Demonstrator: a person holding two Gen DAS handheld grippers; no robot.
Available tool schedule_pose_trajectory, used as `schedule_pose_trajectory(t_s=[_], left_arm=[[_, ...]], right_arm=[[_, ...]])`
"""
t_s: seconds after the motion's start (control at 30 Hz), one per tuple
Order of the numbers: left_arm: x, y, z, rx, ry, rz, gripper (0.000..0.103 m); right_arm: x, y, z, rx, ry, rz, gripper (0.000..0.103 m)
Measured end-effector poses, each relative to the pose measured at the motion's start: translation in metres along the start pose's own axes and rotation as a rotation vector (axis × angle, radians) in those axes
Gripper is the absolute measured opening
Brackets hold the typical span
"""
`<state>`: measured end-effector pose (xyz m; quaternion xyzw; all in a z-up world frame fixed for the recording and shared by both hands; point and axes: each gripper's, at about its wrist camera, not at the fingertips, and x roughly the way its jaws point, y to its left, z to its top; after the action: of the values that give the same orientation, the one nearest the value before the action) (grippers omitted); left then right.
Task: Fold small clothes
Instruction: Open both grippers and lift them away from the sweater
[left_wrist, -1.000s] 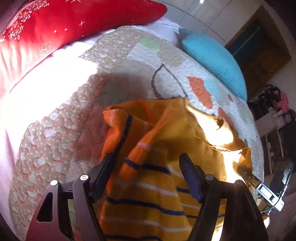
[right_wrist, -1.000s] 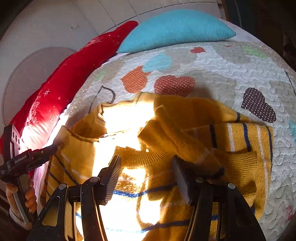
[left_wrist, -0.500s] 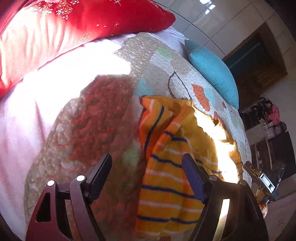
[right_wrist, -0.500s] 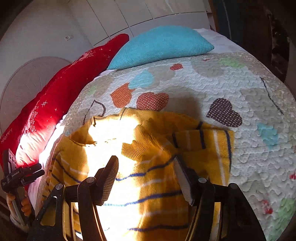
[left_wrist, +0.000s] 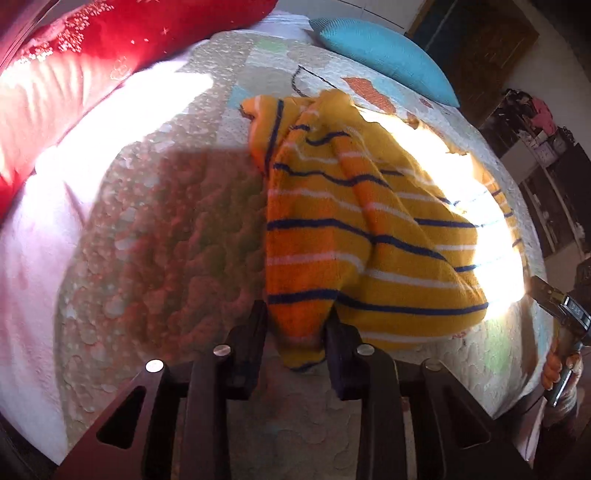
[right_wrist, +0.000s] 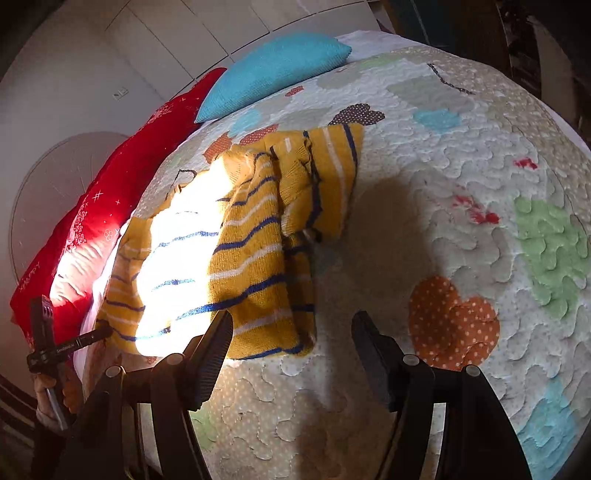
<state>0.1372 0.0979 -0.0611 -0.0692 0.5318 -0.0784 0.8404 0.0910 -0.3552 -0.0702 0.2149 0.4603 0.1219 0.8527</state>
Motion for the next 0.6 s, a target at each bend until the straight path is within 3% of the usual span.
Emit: schedule_pose_trajectory(t_s=[0.03,0.07,0.1,0.13,0.17,0.23,0.3,0.4,0.5,0.6], left_arm=[[-0.004,0.002,0.006,0.007,-0.008,0.049,0.023],[-0.008,0.004,0.008,-0.002,-0.009,0.045,0.023],[-0.012,0.006,0.008,-0.019,-0.012,0.022,0.023],[-0.016,0.006,0.005,-0.025,-0.021,0.015,0.024],[-0.021,0.004,0.0,-0.018,-0.036,0.03,0.024],[-0.034,-0.005,-0.013,0.01,-0.077,0.095,0.025],[-0.049,-0.012,-0.027,0.029,-0.122,0.139,0.031],[-0.071,-0.019,-0.045,0.001,-0.199,0.12,0.05],[-0.089,-0.025,-0.061,-0.057,-0.272,0.093,0.056],[-0.105,-0.036,-0.076,-0.109,-0.354,0.089,0.068]], right_arm=[[0.003,0.002,-0.001,0.0,-0.002,0.017,0.071],[0.007,0.004,-0.002,-0.002,-0.001,0.035,0.063],[0.012,0.007,-0.003,0.001,0.009,0.05,0.049],[0.017,0.009,-0.002,0.007,0.029,0.048,0.027],[0.02,0.008,-0.003,0.013,0.036,0.046,0.016],[0.015,-0.001,-0.002,0.053,0.024,0.066,0.011],[0.005,-0.015,-0.004,0.089,0.006,0.023,0.007],[-0.008,-0.034,-0.009,0.112,-0.013,-0.11,0.002],[-0.025,-0.047,-0.017,0.155,-0.034,-0.086,0.003],[-0.048,-0.037,-0.024,0.099,-0.086,-0.094,0.007]])
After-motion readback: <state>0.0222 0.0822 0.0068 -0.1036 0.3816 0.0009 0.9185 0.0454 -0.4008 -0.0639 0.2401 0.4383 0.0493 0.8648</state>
